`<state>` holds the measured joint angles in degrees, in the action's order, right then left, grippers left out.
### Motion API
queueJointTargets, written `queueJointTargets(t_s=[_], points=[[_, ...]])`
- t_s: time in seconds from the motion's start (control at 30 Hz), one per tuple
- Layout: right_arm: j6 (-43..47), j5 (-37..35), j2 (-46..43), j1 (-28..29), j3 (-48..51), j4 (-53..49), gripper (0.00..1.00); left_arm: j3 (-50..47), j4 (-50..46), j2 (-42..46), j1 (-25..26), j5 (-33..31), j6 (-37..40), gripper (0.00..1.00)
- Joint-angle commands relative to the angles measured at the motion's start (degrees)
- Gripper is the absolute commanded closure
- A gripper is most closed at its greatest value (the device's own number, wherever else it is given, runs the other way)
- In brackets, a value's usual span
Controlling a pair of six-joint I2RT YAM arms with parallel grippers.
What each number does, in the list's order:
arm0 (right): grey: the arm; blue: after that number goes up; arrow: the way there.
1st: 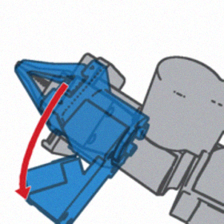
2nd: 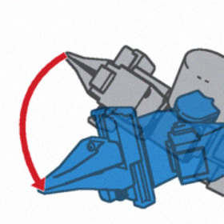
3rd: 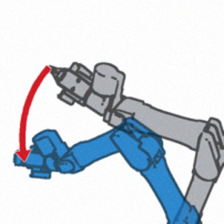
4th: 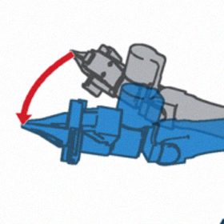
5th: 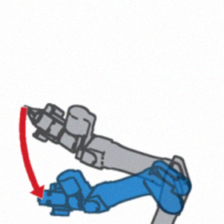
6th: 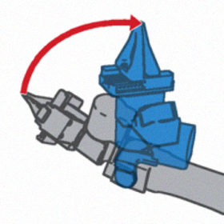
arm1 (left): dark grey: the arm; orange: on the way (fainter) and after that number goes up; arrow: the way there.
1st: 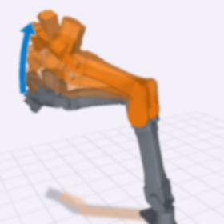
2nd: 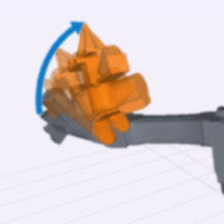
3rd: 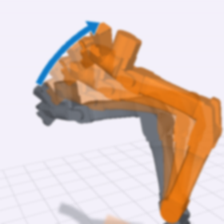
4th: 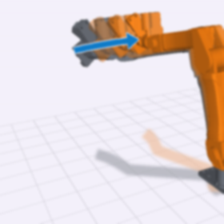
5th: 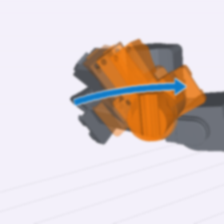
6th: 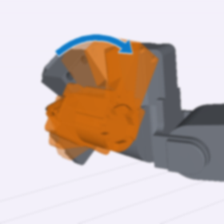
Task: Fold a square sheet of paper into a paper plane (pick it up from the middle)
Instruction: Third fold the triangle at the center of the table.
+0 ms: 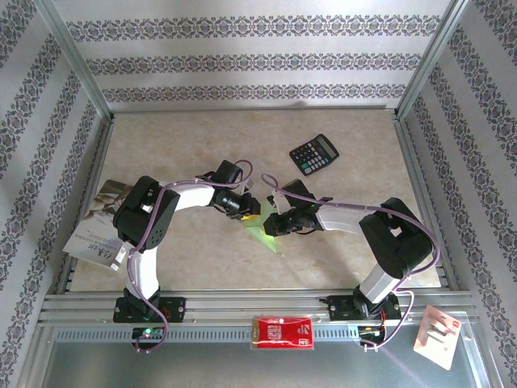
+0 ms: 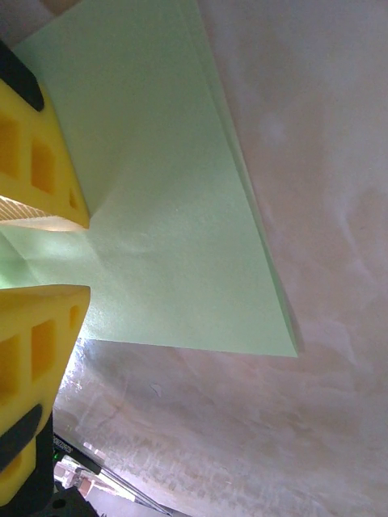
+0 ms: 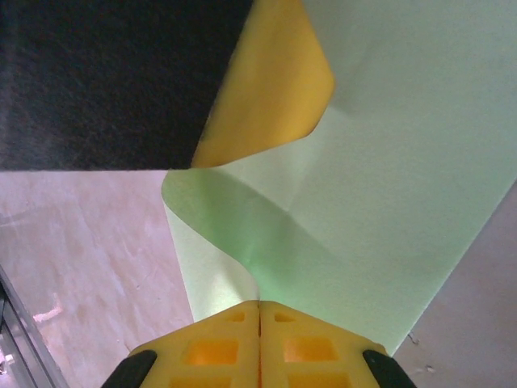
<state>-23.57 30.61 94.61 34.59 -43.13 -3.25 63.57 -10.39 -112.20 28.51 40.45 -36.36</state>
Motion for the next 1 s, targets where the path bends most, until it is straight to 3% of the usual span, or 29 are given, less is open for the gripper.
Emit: queueJointTargets(t_s=[0.0, 0.97], points=[[1.34, 0.79, 1.25, -0.56, -0.50, -0.18, 0.92, -0.06, -4.29, -2.46, 0.40, -4.21, 1.56, 0.75], [2.60, 0.85, 1.42, -1.16, -1.43, -1.24, 0.93, -0.20, -4.46, -2.44, 0.40, -4.15, 1.87, 0.76]])
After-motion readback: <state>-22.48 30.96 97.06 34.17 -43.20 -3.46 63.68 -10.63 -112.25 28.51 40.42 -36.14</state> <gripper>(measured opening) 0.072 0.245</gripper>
